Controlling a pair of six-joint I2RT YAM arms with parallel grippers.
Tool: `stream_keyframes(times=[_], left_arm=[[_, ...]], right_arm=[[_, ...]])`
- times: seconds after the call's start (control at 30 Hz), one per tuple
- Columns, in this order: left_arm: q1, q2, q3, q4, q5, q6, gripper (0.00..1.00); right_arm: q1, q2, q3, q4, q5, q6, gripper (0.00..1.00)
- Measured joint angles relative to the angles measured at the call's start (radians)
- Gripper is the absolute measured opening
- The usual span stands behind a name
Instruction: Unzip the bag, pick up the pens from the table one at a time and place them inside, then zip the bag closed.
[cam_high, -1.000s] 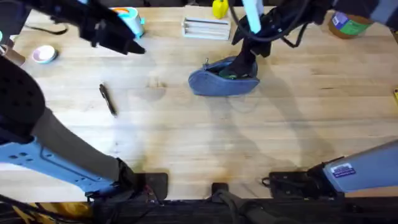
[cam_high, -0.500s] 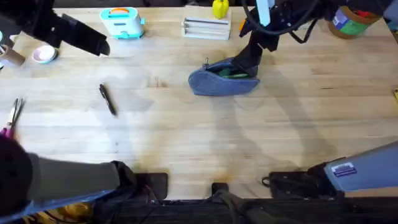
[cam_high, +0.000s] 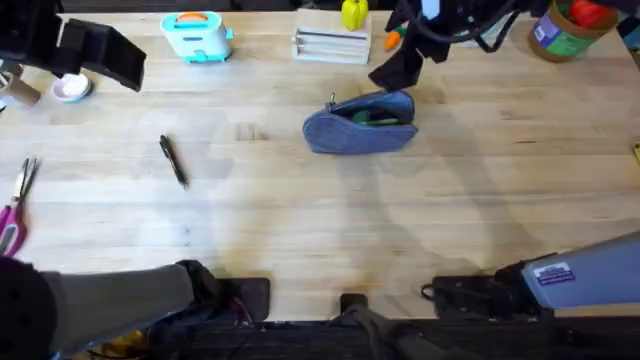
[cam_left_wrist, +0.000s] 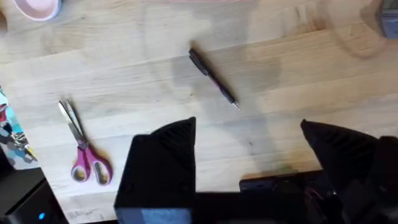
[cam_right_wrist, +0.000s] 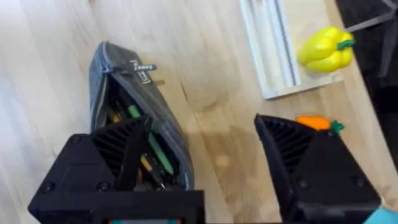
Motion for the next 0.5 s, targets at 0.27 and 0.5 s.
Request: stream_keyframes(times=[0.27,0.5], left_arm=[[-0.001,0.088,0.000,0.008,-0.002,-0.019,0.993],[-0.002,0.193,0.000,-0.023,0.023,-0.112,0.995]], right_arm=[[-0.008,-0.064,0.018,0.000,0.000,0.095,0.997],[-0.068,-0.158,0.018,0.000,-0.001,0.159,0.997]])
